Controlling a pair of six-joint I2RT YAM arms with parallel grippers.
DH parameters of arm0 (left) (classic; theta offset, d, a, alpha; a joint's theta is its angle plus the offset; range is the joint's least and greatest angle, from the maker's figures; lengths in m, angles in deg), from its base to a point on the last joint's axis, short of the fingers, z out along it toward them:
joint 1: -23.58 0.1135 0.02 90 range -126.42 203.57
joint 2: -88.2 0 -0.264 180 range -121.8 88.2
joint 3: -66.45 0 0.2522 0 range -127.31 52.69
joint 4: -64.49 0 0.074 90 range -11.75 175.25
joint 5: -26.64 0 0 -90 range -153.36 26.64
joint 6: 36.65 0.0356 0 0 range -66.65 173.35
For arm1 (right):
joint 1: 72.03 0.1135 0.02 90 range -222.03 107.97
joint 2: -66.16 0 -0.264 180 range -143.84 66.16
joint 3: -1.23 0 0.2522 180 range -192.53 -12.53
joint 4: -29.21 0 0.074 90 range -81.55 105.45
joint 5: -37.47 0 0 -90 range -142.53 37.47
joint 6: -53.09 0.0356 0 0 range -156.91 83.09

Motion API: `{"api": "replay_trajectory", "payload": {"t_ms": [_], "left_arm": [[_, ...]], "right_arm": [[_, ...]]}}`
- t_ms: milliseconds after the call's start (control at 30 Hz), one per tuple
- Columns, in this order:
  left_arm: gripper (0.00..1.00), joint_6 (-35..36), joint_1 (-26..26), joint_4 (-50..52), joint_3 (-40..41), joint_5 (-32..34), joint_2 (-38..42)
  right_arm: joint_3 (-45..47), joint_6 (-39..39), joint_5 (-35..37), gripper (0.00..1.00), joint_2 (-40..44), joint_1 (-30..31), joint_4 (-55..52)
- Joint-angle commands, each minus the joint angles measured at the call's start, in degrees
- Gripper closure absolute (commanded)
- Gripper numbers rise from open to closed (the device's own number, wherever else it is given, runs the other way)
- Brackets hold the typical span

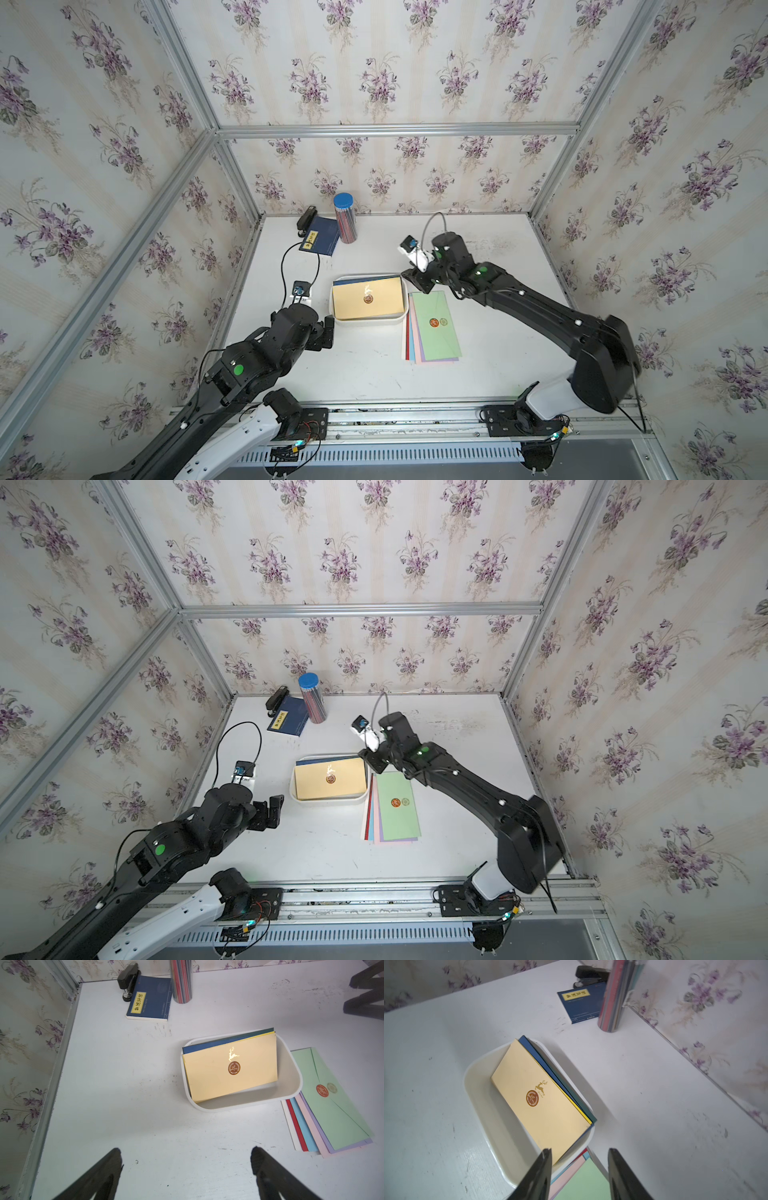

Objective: Put the sealed envelopes into the storage box
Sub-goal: Place the envelope in the storage box, then pick up the envelope from the center of the board.

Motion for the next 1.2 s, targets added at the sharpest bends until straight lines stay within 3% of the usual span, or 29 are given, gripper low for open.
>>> {"api": "replay_trajectory", "payload": {"t_ms": [0, 100, 267, 333, 467, 733, 900, 1167], "left_arm": [[0.06, 2.15, 0.08, -2.03, -1.55, -7.26, -1.94], [0.13, 1.50, 0.09, -4.05, -1.97, -14.04, -4.78], [0.40, -1.63, -1.32, -12.30, -2.36, -26.00, -15.28], [0.53, -2.03, -4.75, -14.07, -4.10, -24.56, -20.63], [0.67, -2.03, -11.80, -15.38, -10.41, -20.33, -32.89], [0.93, -1.83, -18.39, -15.62, -25.05, -21.09, -58.47], [0.99, -1.95, -19.21, -12.73, -31.45, -19.46, -68.32], [1.00, -3.58, -19.23, -11.76, -32.98, -17.91, -74.30]], "right_arm": [[12.90, 19.82, -0.21, 0.50, 9.68, -3.95, 13.47], [24.71, 29.04, 2.12, 0.50, 18.09, -9.61, 14.48], [39.39, 34.88, 1.90, 0.50, 27.43, -13.97, 14.81], [42.44, 36.13, 1.60, 0.50, 29.36, -14.39, 14.99], [45.53, 37.53, 1.77, 0.50, 29.63, -14.76, 15.64], [46.06, 38.08, 1.31, 0.50, 26.91, -15.11, 17.08], [46.05, 38.36, 0.99, 0.49, 26.46, -15.29, 16.79], [44.28, 38.40, -1.70, 0.48, 21.66, -15.59, 16.05]]}}
